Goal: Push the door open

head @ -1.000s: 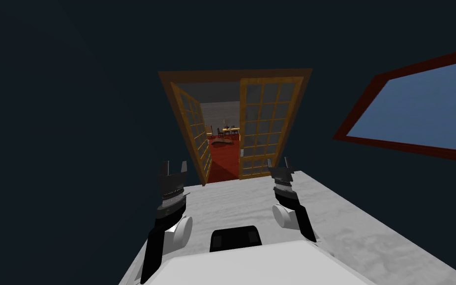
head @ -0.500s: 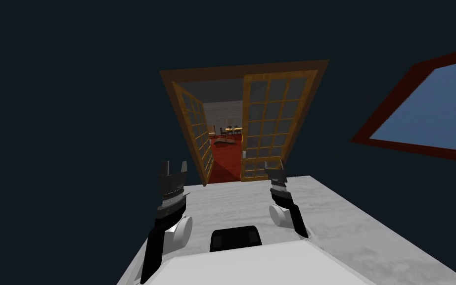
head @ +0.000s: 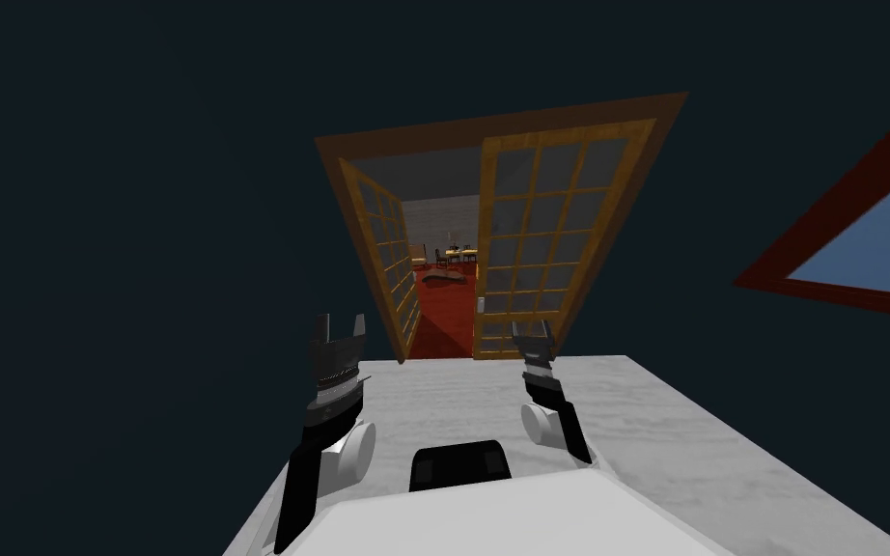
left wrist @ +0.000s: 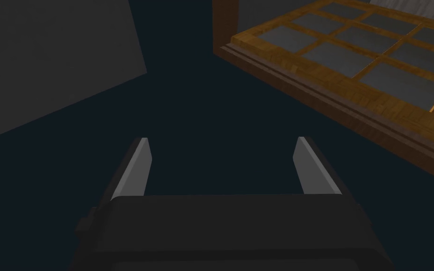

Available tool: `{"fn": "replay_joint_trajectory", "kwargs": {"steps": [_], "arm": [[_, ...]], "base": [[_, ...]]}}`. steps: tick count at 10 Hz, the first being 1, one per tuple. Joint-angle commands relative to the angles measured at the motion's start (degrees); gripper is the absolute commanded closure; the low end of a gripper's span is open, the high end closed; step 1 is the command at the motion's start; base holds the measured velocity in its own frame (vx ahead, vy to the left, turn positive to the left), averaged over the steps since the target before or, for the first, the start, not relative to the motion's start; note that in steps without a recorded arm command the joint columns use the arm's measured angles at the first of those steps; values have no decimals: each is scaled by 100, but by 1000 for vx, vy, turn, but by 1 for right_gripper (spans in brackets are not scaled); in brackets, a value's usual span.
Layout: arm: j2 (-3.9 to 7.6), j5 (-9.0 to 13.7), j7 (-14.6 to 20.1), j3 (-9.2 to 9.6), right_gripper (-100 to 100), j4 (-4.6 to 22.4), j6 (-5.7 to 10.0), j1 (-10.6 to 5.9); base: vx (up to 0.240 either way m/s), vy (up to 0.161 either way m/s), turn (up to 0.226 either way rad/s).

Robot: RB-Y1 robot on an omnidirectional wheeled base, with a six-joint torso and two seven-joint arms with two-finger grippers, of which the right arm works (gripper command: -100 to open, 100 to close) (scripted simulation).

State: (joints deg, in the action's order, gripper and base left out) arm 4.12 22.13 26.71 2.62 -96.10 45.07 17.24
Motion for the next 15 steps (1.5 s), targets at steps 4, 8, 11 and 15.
{"fn": "replay_joint_trajectory", "kwargs": {"steps": [4, 8, 11, 15], "arm": [[17, 351, 487, 136, -100, 775, 184, -239], [-4, 649, 890, 262, -100, 1410, 332, -421], [-27, 795, 1087, 323, -100, 1720, 404, -510], [-83, 1081, 1473, 444, -100, 2327, 546, -685]], "base": [[77, -68, 127], [81, -76, 119], [60, -71, 87], [63, -69, 109]]}}
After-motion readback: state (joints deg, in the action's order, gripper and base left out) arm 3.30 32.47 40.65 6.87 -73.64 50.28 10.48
